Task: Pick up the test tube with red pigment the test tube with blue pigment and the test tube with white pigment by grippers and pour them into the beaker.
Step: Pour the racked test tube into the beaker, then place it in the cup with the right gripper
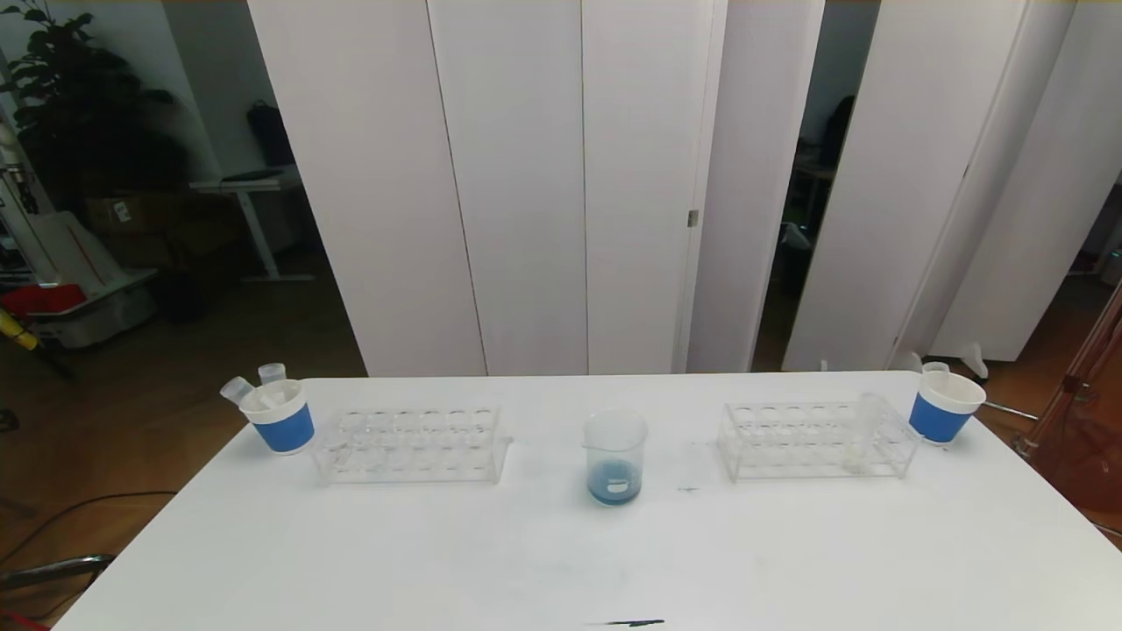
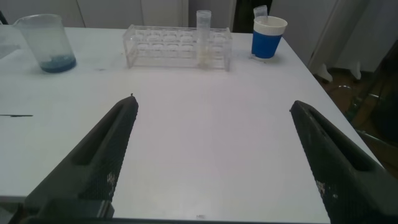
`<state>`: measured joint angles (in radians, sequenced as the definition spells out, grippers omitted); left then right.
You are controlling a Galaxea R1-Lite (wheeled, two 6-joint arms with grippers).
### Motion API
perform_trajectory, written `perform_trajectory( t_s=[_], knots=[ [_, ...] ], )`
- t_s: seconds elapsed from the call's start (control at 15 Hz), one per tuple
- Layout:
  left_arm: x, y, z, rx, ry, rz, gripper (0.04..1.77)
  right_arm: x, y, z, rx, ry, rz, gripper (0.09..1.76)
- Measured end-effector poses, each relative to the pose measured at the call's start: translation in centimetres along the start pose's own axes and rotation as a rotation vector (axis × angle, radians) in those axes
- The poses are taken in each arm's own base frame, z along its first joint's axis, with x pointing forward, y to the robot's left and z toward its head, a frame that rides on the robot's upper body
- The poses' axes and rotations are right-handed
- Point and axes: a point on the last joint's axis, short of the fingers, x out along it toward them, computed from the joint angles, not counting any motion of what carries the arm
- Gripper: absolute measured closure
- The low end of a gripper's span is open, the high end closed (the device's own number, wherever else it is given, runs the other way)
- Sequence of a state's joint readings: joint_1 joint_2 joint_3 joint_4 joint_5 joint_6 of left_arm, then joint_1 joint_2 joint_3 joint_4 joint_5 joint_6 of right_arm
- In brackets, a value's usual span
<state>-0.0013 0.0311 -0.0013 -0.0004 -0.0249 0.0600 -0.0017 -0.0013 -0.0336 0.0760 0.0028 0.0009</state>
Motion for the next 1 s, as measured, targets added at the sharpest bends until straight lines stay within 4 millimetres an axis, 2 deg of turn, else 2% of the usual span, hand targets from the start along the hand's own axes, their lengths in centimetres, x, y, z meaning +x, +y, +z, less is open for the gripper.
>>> perform_trajectory(
  t_s=[1.0],
  knots=[
    [-0.24, 0.0, -0.16, -0.03, -0.028, 0.009, 0.07, 0.0, 0.0, 0.0, 0.0, 0.0, 0.0, 0.1]
  ],
)
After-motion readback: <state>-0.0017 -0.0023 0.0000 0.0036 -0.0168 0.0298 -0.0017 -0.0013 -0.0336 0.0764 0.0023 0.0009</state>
